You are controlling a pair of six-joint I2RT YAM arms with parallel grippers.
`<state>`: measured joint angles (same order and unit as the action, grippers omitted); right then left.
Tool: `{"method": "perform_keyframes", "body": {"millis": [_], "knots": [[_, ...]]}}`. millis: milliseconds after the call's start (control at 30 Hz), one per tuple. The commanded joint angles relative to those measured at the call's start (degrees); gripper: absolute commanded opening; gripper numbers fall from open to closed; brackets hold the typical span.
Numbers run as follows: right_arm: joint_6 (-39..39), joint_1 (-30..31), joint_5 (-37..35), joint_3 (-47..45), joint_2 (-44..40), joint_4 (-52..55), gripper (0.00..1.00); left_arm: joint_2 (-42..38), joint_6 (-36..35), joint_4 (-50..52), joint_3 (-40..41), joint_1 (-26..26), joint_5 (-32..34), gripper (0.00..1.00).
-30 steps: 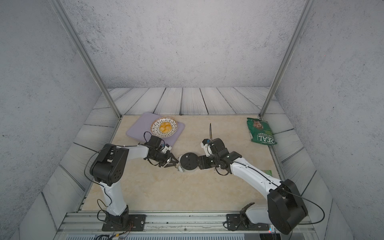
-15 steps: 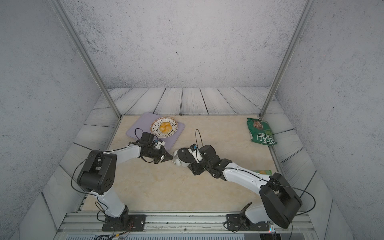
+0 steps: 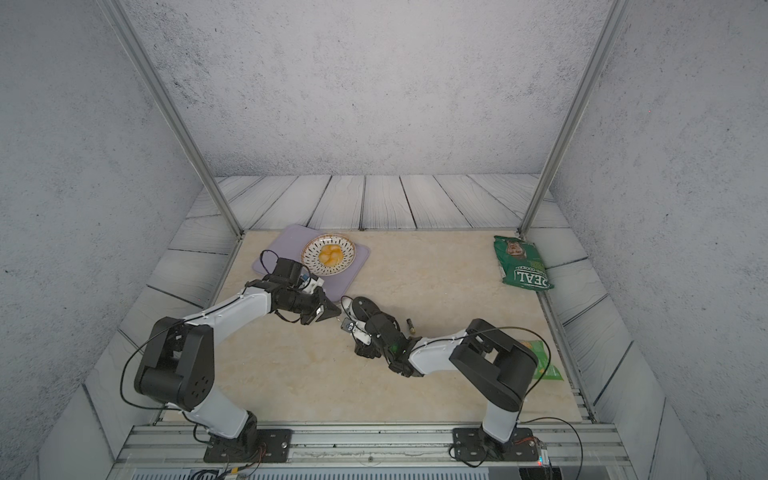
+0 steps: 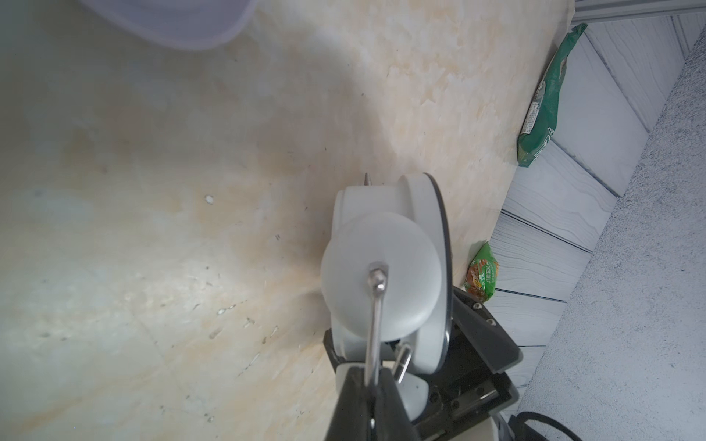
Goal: Remove the battery from the alarm
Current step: Adjust the alarm at the center of the board.
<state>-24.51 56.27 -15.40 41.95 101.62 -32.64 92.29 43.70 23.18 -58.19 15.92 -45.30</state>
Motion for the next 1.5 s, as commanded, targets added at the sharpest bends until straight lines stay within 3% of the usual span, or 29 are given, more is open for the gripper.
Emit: {"method": "perform_keyframes", "body": {"millis": [0, 100, 467, 667, 867, 1100, 1200, 1333, 1467], "knots": [[-3.36, 1.06, -7.19, -0.07, 5.92, -17.63, 0.92, -1.89, 2.48, -0.69, 0.97, 0.32, -0.2, 0.0], [-4.21, 1.16, -8.92, -0.49, 10.08, -25.98, 0.91, -2.81, 4.4, -1.95, 2.03, 0.59, 0.01, 0.0], [-1.03, 1.12, -9.7, -1.24, 10.44, -29.36, 0.77, -4.18, 6.96, -1.16, 2.27, 0.69, 1.28, 0.0], [-4.53, 2.29, -10.26, -0.98, 9.83, -30.57, 0.83, -4.78, 7.9, -1.44, 2.74, 0.73, 1.57, 0.0], [-4.74, 3.08, -9.31, -0.33, 8.41, -27.93, 0.82, -5.57, 9.17, -2.59, 3.58, 0.78, 1.75, 0.0], [-2.48, 3.34, -8.86, -0.13, 5.86, -23.61, 0.65, -6.85, 9.12, -1.69, 3.94, 0.79, 3.01, 0.02], [-0.8, 3.33, -8.79, -0.4, 4.49, -22.73, 0.62, -7.19, 8.82, -1.29, 3.8, 0.8, 3.24, 0.1], [3.57, 3.17, -7.41, -0.6, 0.17, -17.52, 0.61, -9.18, 3.51, 4.51, 0.23, 0.16, 6.79, 0.38], [10.89, 2.1, 0.16, 1.06, -6.16, -4.99, 0.6, -12.43, -4.84, 12.14, -5.46, -1.23, 13.07, 0.6]]}}
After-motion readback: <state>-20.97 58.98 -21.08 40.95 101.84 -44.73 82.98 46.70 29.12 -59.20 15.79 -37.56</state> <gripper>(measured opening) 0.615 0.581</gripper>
